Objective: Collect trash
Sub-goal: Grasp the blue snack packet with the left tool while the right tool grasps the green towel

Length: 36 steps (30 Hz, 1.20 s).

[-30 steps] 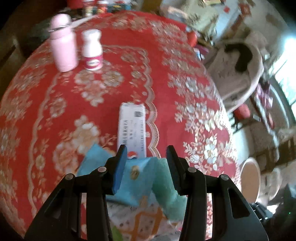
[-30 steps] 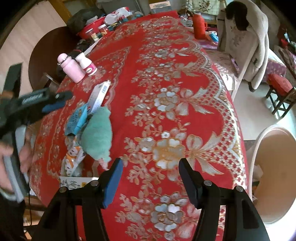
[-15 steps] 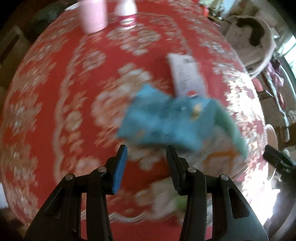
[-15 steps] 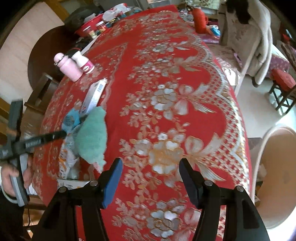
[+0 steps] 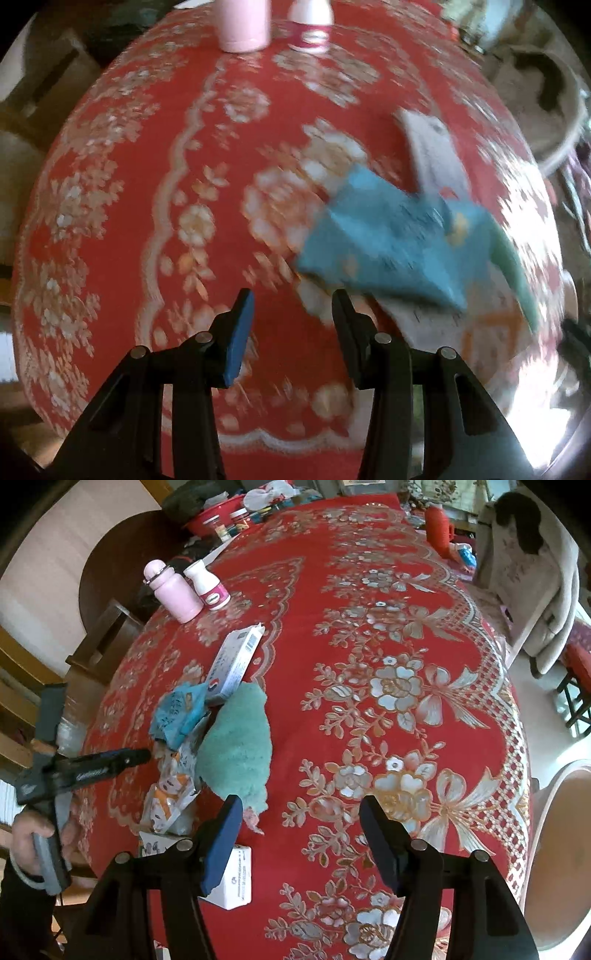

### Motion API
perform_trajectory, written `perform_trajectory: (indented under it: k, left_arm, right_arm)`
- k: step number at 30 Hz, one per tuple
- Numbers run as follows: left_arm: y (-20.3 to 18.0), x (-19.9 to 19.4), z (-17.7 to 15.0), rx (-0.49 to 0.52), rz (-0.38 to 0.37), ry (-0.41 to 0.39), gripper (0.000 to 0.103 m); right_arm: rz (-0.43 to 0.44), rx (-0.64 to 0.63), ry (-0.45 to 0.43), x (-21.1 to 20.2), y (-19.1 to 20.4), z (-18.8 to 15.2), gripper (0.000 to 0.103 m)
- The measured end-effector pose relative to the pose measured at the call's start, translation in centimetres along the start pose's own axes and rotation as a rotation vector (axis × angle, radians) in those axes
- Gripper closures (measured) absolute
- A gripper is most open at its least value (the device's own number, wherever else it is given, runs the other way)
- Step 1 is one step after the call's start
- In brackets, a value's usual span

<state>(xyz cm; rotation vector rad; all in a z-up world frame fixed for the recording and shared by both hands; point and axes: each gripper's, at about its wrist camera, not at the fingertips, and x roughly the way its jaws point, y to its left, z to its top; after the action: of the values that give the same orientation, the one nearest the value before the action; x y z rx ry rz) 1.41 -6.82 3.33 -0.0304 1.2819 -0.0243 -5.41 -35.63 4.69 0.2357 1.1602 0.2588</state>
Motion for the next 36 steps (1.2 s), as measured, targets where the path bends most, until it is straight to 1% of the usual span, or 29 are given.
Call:
perform_trajectory:
  k: [2, 5, 7, 9, 11, 13, 14, 15, 17, 19, 20, 23, 25, 27, 28, 31, 34, 35, 36]
  left_arm:
    - [1.1, 0.7, 1.6, -0.063, -0.02, -0.019, 0.061]
    - [2.6, 1.3, 3.8, -0.159, -0.123, -0.037, 0.061]
    - [3.6, 1.0, 4.5, -0.221, -0.159, -0.049, 0.061]
    - [4.5, -0.3, 4.7, -0.271, -0.204, -0.079, 0.061]
    - [4.5, -1.5, 4.6, -0.286, -0.233, -0.093, 0.061]
    - [3.9, -2.1, 4.8, -0.277, -0.248, -0.089, 0.061]
    - [3.4, -2.5, 4.6, -0.272, -0.261, -0.085, 0.058]
    - [3.1, -2.7, 4.5, -0.276, -0.276, -0.083, 0.05]
    - [2.4, -2.9, 3.9, -0.303, -0.321, -0.084, 0.043]
    - [1.1, -2.3, 3.6, -0.328, -0.348, -0.067, 0.041]
    - [0.4, -1.9, 3.5, -0.336, -0.353, -0.055, 0.041]
    - [-1.4, -0.8, 3.6, -0.336, -0.319, -0.036, 0.041]
    - [-2.2, -0.1, 3.6, -0.346, -0.317, -0.024, 0.04]
    - [-2.9, 0.3, 3.7, -0.348, -0.313, -0.024, 0.04]
    - [-3.3, 0.4, 3.8, -0.338, -0.293, -0.029, 0.04]
    - [-3.8, 0.8, 4.0, -0.327, -0.248, -0.031, 0.04]
    - [-3.6, 1.4, 4.0, -0.329, -0.25, -0.026, 0.041]
    - [-3.6, 1.5, 3.9, -0.313, -0.25, -0.028, 0.043]
    - [-3.4, 1.4, 3.7, -0.3, -0.255, -0.033, 0.053]
  right_arm:
    - [-0.011, 0.007, -0.005, -0.4, -0.5, -0.2, 0.039]
    - [-0.021, 0.03, -0.009, -0.9, -1.6, -0.3, 0.039]
    - [-0.026, 0.041, -0.006, -1.1, -2.2, -0.4, 0.039]
    - [-0.029, 0.038, -0.005, -1.3, -2.6, -0.3, 0.039]
    - [-0.029, 0.036, -0.011, -1.5, -2.8, -0.2, 0.039]
    - [-0.017, 0.044, -0.015, -1.4, -3.0, 0.0, 0.037]
    - [-0.011, 0.047, -0.015, -1.3, -3.0, 0.1, 0.037]
    - [-0.004, 0.049, -0.015, -1.1, -3.0, 0.2, 0.036]
    - [0.011, 0.043, -0.008, -0.5, -2.6, 0.5, 0.036]
    - [0.023, 0.024, 0.006, 0.2, -1.8, 0.8, 0.036]
    - [0.027, 0.018, 0.009, 0.4, -1.6, 0.9, 0.036]
    - [0.041, -0.006, 0.018, 0.8, -0.8, 1.0, 0.036]
    - [0.042, -0.022, 0.021, 0.7, -0.7, 0.9, 0.036]
    - [0.038, -0.028, 0.02, 0.7, -0.8, 0.9, 0.036]
    - [0.038, -0.029, 0.02, 0.6, -0.9, 0.9, 0.036]
    - [0.04, -0.025, 0.018, 0.6, -1.2, 1.0, 0.036]
    - [0.047, -0.022, 0.019, 0.8, -1.2, 1.3, 0.036]
    - [0.05, -0.024, 0.019, 0.9, -1.1, 1.4, 0.036]
    - [0.055, -0.026, 0.02, 1.0, -0.9, 1.6, 0.036]
